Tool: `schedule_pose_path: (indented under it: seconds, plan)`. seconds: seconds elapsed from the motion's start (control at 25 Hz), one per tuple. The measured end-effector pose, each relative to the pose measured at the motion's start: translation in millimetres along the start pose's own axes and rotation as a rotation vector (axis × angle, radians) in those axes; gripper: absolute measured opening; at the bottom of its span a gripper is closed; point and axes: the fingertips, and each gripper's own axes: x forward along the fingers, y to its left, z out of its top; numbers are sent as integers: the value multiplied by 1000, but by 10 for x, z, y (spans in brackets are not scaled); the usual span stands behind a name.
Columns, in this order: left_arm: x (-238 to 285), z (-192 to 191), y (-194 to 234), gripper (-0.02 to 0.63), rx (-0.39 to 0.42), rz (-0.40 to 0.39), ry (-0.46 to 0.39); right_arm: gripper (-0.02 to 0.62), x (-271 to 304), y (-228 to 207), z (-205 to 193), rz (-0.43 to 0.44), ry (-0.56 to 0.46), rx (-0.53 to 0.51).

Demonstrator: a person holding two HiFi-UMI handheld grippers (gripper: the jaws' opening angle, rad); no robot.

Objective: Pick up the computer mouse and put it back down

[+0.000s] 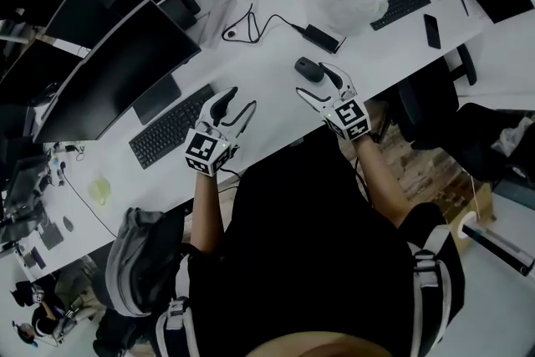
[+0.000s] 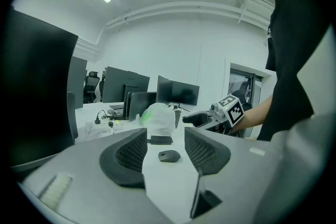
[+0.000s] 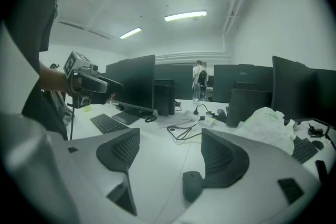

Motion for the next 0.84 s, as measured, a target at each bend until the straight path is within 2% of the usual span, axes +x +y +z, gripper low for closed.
schedule_pose_path:
  seconds: [0.84]
  plan:
    - [89, -21, -16, 209, -20, -10, -7, 351, -75, -104, -90, -45, 7, 24]
